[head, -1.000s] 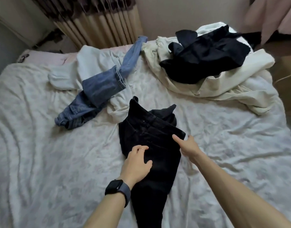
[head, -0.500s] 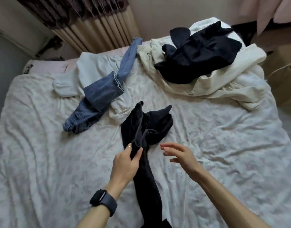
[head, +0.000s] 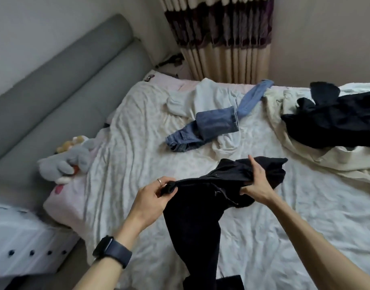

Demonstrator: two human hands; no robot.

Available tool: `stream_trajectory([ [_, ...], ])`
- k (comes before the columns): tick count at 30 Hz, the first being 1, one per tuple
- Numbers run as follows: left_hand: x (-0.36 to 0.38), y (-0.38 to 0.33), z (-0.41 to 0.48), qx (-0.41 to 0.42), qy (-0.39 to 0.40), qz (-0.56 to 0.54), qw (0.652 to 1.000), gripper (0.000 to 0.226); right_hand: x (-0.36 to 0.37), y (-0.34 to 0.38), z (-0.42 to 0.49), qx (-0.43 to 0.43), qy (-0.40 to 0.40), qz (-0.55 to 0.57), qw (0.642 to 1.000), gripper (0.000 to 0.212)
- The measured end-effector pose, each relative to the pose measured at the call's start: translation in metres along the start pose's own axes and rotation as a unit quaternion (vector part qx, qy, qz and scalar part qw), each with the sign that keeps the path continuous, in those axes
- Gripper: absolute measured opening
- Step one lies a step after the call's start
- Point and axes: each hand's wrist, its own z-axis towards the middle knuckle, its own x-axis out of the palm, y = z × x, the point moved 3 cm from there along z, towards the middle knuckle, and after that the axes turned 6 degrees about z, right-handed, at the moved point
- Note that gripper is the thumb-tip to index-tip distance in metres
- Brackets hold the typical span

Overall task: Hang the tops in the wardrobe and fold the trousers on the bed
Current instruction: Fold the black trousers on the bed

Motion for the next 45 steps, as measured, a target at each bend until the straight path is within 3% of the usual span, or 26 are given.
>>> stream_trajectory([
  [3,-0.026,0.028,-0.016,-0.035,-0.024,0.017,0.999,0.019,0.010,0.006,-0.009,-0.001,0.033,-0.151,0.988,0.048],
  [5,-0.034,0.042,-0.022,-0.046,-0.029,0.058,0.997,0.016,0.011,0.011,-0.018,0.005,-0.007,-0.276,0.961,0.032],
  [7,-0.040,0.051,-0.033,-0.050,-0.039,0.093,0.994,0.016,0.009,0.019,-0.030,-0.009,-0.043,-0.320,0.946,0.029],
  [9,-0.043,0.055,-0.038,-0.043,-0.055,0.099,0.993,0.015,0.003,0.026,-0.039,-0.020,-0.064,-0.297,0.953,0.026],
  [13,-0.045,0.027,-0.048,0.011,-0.056,0.092,0.994,0.013,-0.024,0.055,-0.080,-0.029,-0.172,-0.126,0.977,0.027],
  [15,-0.054,0.004,-0.051,0.047,-0.078,0.085,0.992,0.018,-0.044,0.084,-0.105,-0.035,-0.237,-0.027,0.971,0.026],
  [17,-0.072,-0.015,-0.051,0.074,-0.105,0.054,0.990,0.013,-0.061,0.119,-0.136,-0.083,-0.271,-0.028,0.959,0.025],
  [20,-0.098,-0.049,-0.060,0.113,-0.143,0.005,0.983,0.005,-0.089,0.183,-0.206,-0.210,-0.343,-0.170,0.900,0.038],
  [23,-0.120,-0.091,-0.083,0.176,-0.186,-0.052,0.965,0.016,-0.111,0.222,-0.283,-0.286,-0.451,-0.244,0.809,0.020],
  [25,-0.130,-0.116,-0.099,0.220,-0.212,-0.065,0.950,0.018,-0.125,0.239,-0.326,-0.302,-0.504,-0.254,0.768,0.018],
  [31,-0.159,-0.170,-0.172,0.306,-0.279,-0.097,0.905,0.028,-0.135,0.279,-0.448,-0.355,-0.573,-0.249,0.695,0.030],
  [39,-0.216,-0.229,-0.267,0.370,-0.351,-0.109,0.853,0.033,-0.137,0.344,-0.570,-0.355,-0.608,-0.154,0.694,0.040],
  [45,-0.238,-0.255,-0.319,0.384,-0.324,-0.082,0.861,0.030,-0.147,0.357,-0.620,-0.335,-0.606,-0.156,0.704,0.041],
])
